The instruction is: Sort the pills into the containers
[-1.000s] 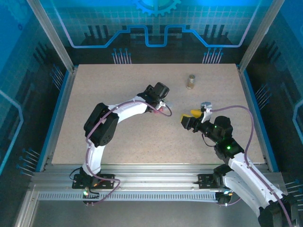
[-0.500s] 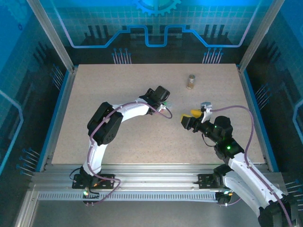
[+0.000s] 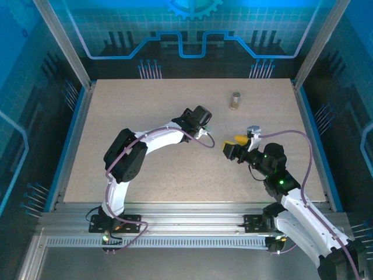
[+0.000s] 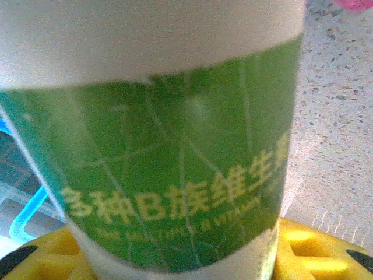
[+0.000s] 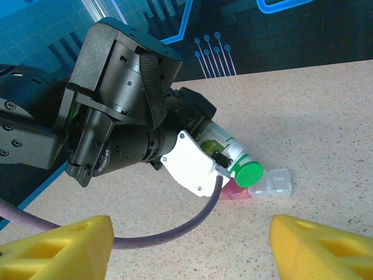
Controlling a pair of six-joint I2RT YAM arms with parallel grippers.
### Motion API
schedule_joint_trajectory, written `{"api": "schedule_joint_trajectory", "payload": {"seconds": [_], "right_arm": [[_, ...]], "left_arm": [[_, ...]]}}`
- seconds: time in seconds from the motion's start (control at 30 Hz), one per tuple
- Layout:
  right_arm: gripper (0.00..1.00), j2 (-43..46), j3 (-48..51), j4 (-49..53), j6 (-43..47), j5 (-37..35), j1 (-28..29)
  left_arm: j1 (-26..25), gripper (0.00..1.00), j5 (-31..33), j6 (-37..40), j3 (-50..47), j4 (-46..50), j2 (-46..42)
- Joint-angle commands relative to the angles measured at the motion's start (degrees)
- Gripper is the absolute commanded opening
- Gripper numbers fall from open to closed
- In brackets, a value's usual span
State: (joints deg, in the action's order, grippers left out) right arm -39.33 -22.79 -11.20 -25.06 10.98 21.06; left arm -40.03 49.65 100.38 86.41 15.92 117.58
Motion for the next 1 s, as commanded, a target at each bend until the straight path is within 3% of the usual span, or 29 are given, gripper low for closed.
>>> {"api": "schedule_joint_trajectory", "payload": {"seconds": [0.0,0.17,0.53,0.97], "right_arm": [[0.72,0.4,0.37,-1.49,0.44,-0.52,0.93],[0.72,0.53,0.23,-1.48,0.3,-0.34,0.91],[0.72,0.56,0.24,-1.47,0.34,-0.26,1.03],[0.72,0.09,0.71,-2.24,0.19,-0.94,1.09]], "left_arm": [[-0.26,0.0,-0.74,-2.69,-0.19,2.08,-0.79],[0.48,0.0,-2.54,-6.33,2.09,5.52,2.17],[3.43,0.0,1.06,-0.11,-1.77,4.6,3.83],[0.28,0.0,3.27,4.28,-1.33,-0.81,2.58]]}}
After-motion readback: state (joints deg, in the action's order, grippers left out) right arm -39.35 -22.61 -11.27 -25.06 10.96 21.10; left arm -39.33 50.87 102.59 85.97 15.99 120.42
